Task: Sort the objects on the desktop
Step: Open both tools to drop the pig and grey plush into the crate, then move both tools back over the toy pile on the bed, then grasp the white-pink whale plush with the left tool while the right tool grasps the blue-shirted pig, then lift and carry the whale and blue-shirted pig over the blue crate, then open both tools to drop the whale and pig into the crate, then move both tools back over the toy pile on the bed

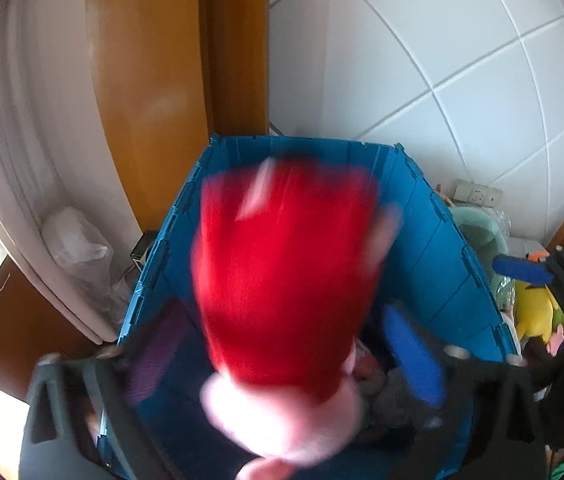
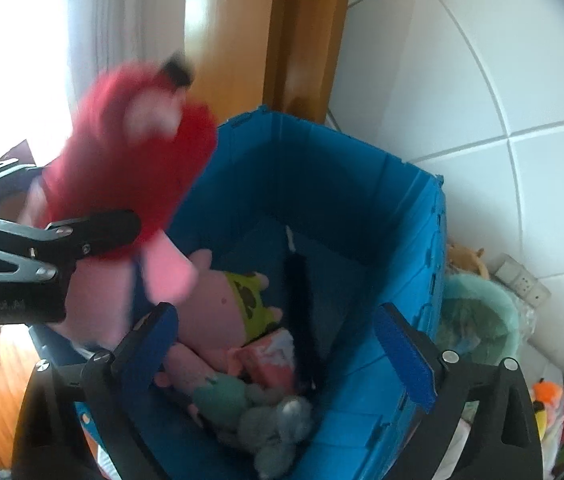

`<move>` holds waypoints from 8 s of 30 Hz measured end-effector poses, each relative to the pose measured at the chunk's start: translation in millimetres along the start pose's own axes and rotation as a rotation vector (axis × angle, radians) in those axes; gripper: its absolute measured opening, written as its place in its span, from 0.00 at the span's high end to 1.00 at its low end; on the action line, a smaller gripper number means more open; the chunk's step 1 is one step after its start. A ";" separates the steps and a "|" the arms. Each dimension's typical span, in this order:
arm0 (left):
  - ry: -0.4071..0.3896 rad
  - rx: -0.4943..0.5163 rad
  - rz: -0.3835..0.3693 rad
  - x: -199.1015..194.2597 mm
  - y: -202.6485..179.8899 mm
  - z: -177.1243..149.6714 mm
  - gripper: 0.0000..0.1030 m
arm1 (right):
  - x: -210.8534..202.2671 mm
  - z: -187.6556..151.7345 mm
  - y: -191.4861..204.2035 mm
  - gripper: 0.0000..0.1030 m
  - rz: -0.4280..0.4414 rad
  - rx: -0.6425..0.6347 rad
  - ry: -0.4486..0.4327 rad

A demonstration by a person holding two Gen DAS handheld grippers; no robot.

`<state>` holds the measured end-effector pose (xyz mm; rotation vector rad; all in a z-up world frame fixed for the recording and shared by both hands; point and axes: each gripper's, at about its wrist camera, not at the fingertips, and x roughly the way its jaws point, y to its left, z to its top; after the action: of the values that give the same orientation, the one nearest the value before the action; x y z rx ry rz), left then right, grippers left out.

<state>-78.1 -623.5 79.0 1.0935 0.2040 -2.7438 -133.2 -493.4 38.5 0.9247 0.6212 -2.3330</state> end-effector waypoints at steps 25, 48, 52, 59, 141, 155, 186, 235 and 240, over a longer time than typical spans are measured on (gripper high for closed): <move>0.015 0.218 -0.229 -36.5 -234.0 -65.8 0.00 | -102.4 -199.8 -155.8 0.03 -0.133 0.263 -0.006; 0.386 0.056 -0.096 208.1 -492.7 -178.2 0.00 | -183.6 -473.5 -410.3 0.03 -0.220 0.497 0.239; 0.404 0.032 -0.025 245.3 -500.6 -192.7 0.00 | -181.4 -486.8 -418.5 0.03 -0.230 0.513 0.265; 0.314 0.095 0.069 258.9 -524.0 -203.7 0.00 | -180.8 -528.1 -439.3 0.03 -0.263 0.572 0.335; -0.121 0.016 -0.035 -95.4 -277.0 -103.4 0.37 | -154.6 -302.7 -305.4 0.48 -0.078 0.231 0.045; -0.215 -0.006 0.005 -113.7 -107.5 -52.6 0.36 | -105.3 -130.6 -121.1 0.48 0.029 0.117 -0.083; -0.189 -0.036 0.000 -49.2 -3.9 -11.4 0.35 | 6.8 -13.0 -45.4 0.48 -0.041 0.056 0.018; -0.143 0.137 -0.110 -61.2 -190.9 -52.3 0.00 | -71.7 -158.8 -158.0 0.10 -0.115 0.231 0.020; -0.107 0.189 -0.167 -51.9 -280.9 -73.0 0.00 | -87.9 -235.4 -233.8 0.10 -0.162 0.319 0.082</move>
<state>-53.5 -329.8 79.2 1.0101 0.0225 -3.0136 -117.3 -153.1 -2.8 1.1535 0.3718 -2.5997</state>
